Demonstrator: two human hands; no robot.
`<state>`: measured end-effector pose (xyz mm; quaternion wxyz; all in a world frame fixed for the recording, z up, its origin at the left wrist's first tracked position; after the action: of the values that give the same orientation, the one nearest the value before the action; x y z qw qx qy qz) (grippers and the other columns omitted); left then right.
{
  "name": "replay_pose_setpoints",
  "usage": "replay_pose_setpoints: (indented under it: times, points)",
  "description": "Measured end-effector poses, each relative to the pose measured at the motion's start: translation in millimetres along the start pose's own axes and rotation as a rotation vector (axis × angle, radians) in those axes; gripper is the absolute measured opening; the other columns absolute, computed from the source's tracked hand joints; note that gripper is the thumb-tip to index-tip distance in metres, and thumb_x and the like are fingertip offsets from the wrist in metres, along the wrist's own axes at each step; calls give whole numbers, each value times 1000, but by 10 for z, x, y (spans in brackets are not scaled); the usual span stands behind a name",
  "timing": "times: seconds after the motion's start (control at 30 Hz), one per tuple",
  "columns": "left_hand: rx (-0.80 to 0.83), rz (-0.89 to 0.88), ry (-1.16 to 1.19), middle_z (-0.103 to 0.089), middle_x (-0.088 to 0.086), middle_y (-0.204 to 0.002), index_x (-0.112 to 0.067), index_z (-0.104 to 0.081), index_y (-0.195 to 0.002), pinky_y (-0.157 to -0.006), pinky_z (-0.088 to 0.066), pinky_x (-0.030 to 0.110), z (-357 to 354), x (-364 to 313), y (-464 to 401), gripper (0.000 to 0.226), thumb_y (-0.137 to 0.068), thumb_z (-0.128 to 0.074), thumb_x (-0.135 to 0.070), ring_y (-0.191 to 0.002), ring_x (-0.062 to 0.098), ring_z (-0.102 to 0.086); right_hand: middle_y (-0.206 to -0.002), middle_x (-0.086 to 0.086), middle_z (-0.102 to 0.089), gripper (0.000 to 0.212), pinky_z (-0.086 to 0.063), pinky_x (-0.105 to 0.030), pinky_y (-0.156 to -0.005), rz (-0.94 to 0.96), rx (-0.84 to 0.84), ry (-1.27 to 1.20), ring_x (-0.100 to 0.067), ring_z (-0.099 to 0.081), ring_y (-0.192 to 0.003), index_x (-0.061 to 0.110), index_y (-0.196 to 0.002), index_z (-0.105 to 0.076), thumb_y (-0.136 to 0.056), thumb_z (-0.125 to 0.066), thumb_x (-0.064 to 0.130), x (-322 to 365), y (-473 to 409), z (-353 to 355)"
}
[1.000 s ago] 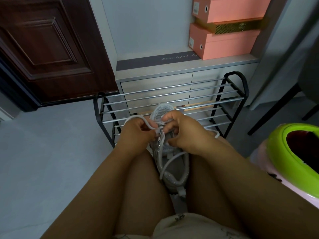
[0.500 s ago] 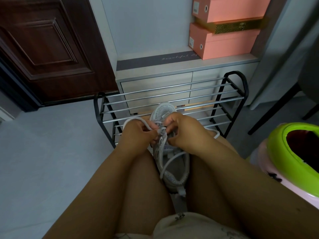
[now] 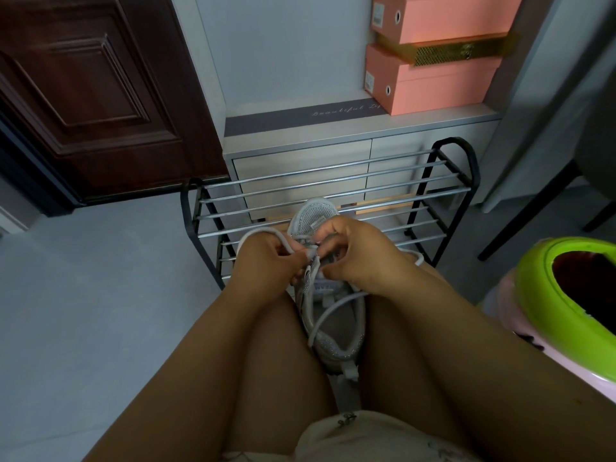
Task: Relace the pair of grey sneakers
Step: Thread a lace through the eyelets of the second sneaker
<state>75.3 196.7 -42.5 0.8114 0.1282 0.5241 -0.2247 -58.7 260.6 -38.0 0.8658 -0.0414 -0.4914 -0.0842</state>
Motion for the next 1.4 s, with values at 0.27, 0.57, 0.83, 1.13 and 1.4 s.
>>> replay_pose_setpoints:
  times: [0.27, 0.57, 0.83, 1.13, 1.4]
  points:
    - [29, 43, -57, -63, 2, -60, -14, -69, -74, -50, -49, 15, -21, -12, 4, 20, -89, -62, -25, -46, 1, -57, -94, -6, -71, 50, -46, -13, -61, -8, 88, -115, 0, -62, -68, 21, -103, -56, -67, -72, -12, 38, 26, 58]
    - [145, 73, -101, -66, 10, -79, -5, -67, -84, -74, -52, 38, 22, -15, 45, 11, -77, -73, -12, -74, 19, -61, -102, -1, -70, 59, -43, -10, -62, -36, 190, -92, -4, -59, -80, 18, -118, -50, -73, -56, -18, -9, 42, 106]
    - [84, 76, -33, -70, 12, -86, -9, -70, -83, -80, -55, 38, 40, -3, 54, 13, -78, -66, 2, -84, 24, -67, -89, 9, -69, 20, -45, -20, -73, 70, 25, 414, -10, -63, -85, 24, -92, -66, -74, -72, 18, 59, 35, 64]
    - [90, 38, 11, -68, 14, -96, -13, -65, -95, -83, -54, 35, 24, -8, 82, 23, -79, -66, 3, -92, 23, -66, -92, -3, -66, 16, -43, -28, -76, 190, -7, 651, -21, -59, -89, 19, -89, -71, -88, -57, 28, 194, 1, -58]
    - [27, 81, -20, -71, 6, -92, -16, -67, -94, -77, -54, 30, 16, 18, 65, 21, -77, -71, -5, -87, 18, -67, -73, 0, -51, 22, -38, -30, -69, 126, -186, 236, -19, -51, -75, 18, -66, -54, -86, -60, 12, 162, 28, 273]
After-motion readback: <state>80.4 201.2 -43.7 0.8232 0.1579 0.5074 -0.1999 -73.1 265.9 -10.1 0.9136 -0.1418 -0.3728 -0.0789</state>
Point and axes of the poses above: each hand's wrist, its own y-axis away from the middle knuckle, its own z-axis out of the back of the hand, x = y × z, the point moved 4 cm from there along -y, towards the middle knuckle
